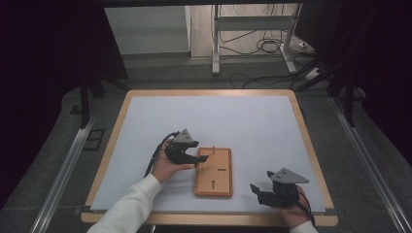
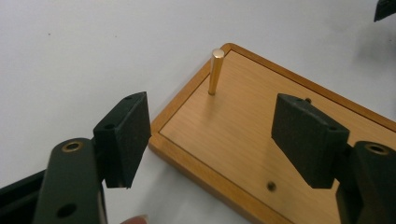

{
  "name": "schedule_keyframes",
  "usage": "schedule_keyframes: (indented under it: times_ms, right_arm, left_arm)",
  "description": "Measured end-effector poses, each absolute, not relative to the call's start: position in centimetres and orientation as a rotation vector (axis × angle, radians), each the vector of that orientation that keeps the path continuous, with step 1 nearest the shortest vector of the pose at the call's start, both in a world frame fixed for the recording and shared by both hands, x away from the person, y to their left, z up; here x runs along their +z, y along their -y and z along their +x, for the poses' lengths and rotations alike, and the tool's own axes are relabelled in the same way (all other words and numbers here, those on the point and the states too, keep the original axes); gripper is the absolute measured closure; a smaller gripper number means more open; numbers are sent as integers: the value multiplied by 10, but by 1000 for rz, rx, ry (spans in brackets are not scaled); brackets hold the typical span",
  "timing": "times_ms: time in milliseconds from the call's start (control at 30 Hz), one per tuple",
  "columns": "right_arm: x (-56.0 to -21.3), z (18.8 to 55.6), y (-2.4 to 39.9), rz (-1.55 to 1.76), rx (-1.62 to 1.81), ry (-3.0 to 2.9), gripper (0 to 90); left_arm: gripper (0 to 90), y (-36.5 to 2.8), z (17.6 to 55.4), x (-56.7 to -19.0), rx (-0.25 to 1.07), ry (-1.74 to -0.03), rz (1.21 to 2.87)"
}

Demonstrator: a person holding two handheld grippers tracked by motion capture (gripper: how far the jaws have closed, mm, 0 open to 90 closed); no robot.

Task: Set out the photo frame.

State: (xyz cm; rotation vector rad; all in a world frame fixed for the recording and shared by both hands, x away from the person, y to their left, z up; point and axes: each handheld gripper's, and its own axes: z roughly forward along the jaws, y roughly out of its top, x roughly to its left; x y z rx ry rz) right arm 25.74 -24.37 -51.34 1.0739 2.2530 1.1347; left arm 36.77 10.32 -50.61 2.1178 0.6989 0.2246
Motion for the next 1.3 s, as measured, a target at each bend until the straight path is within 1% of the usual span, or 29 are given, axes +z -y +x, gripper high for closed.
schedule_keyframes:
  times_ms: [100, 300, 533, 833, 1100, 1300]
  right_arm:
    - [-514, 258, 243, 1069, 1132, -2259, 216]
    - [-516, 258, 242, 1063, 1126, -2268, 216]
    - [-516, 258, 241, 1056, 1126, -2274, 216]
    - [-517, 257, 234, 1031, 1126, -2288, 216]
    - [-517, 259, 234, 1029, 1120, -2286, 216]
    - [-517, 259, 233, 1017, 1117, -2292, 216]
  left_arm:
    - [287, -97, 374, -508, 209, -690, 2129]
    - [356, -81, 384, -514, 185, -668, 2124]
    - [512, -69, 392, -516, 172, -621, 2130]
    - [632, -67, 397, -524, 140, -596, 2138]
    - [777, -70, 399, -524, 124, -606, 2117]
    - [806, -70, 400, -524, 114, -614, 2116]
